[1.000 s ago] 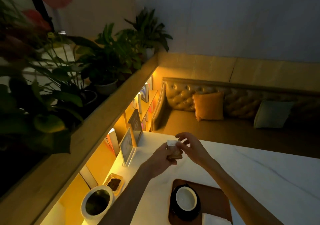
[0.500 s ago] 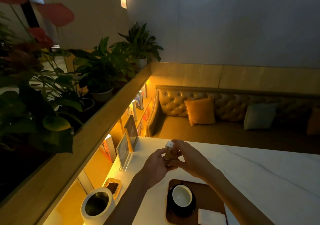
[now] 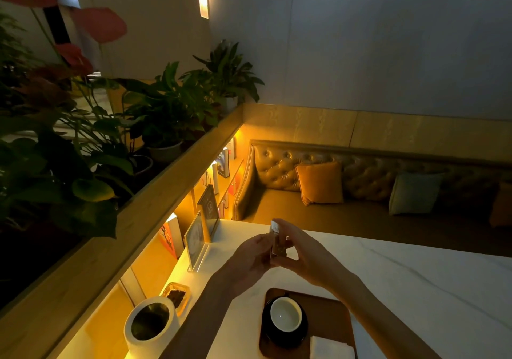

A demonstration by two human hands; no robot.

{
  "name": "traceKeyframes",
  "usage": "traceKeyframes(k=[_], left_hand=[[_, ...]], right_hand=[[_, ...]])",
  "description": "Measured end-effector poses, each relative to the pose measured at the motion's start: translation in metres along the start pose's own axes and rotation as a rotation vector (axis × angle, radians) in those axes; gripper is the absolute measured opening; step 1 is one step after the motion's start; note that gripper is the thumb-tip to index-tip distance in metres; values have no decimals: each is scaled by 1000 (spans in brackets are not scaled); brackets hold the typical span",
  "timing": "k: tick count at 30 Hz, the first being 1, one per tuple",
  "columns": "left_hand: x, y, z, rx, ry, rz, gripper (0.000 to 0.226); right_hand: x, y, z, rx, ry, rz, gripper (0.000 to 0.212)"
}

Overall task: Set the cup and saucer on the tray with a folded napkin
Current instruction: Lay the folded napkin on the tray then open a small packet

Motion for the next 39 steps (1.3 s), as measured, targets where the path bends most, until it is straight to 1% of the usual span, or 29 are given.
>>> traceKeyframes(k=[2, 3, 5, 8, 12, 13, 14, 16, 19, 21, 23, 25, 28, 31, 33, 36, 39], left_hand=[[-2, -1, 2, -4, 1, 1, 36], [-3, -2, 3, 12, 0, 9, 38], [-6, -3, 5, 76, 5, 29, 43], [-8, -4, 7, 160, 30, 58, 33], [-10, -5, 5, 224, 13, 99, 32], [-10, -4, 3, 227, 8, 108, 32], [-10, -3, 1, 213, 5, 116, 33], [-12, 0, -3, 139, 4, 120, 33], [-15, 4, -9, -27, -4, 92, 35], [-17, 8, -14, -137, -6, 92, 43], [-18, 13, -19, -207, 12, 99, 47], [-20, 18, -24, -215, 46, 97, 45], [-20, 20, -27, -152, 100, 51, 37], [-17, 19, -27, -122, 138, 8, 35], [-12, 20, -27, -119, 135, 9, 33], [0, 17, -28, -104, 126, -1, 31], [13, 14, -35, -120, 125, 8, 39]], right_hand=[[-2, 0, 1, 8, -34, 17, 63], [-3, 1, 0, 6, -26, 27, 63], [-6, 5, -4, -12, 61, 53, 65], [-9, 7, -5, -22, 145, 93, 67], [-12, 1, 2, 35, 86, 114, 76], [-13, 1, 1, 21, 99, 113, 73], [-13, 1, -1, 5, 126, 114, 71], [-13, -1, -3, 22, 135, 84, 74], [-12, -9, 1, 211, 66, 38, 85], [-13, -14, 6, 373, 12, 95, 82], [-13, -17, 14, 419, -31, 159, 78], [-12, -25, 16, 373, -16, 100, 80], [-7, -37, 17, 214, 19, -8, 81], [-3, -43, 28, 140, -12, 6, 61], [-3, -40, 33, 100, 33, 40, 54], [0, -36, 40, 69, 56, 8, 60], [-2, -34, 51, 184, 16, -40, 71]])
Point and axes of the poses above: each hand's wrist, its own x-axis towards the middle knuckle, its own y-axis out of the back of the hand, z = x × y, the point moved 6 cm from there along x, towards the middle knuckle, and after that the axes turned 4 degrees about -z, right-handed, at the moved point
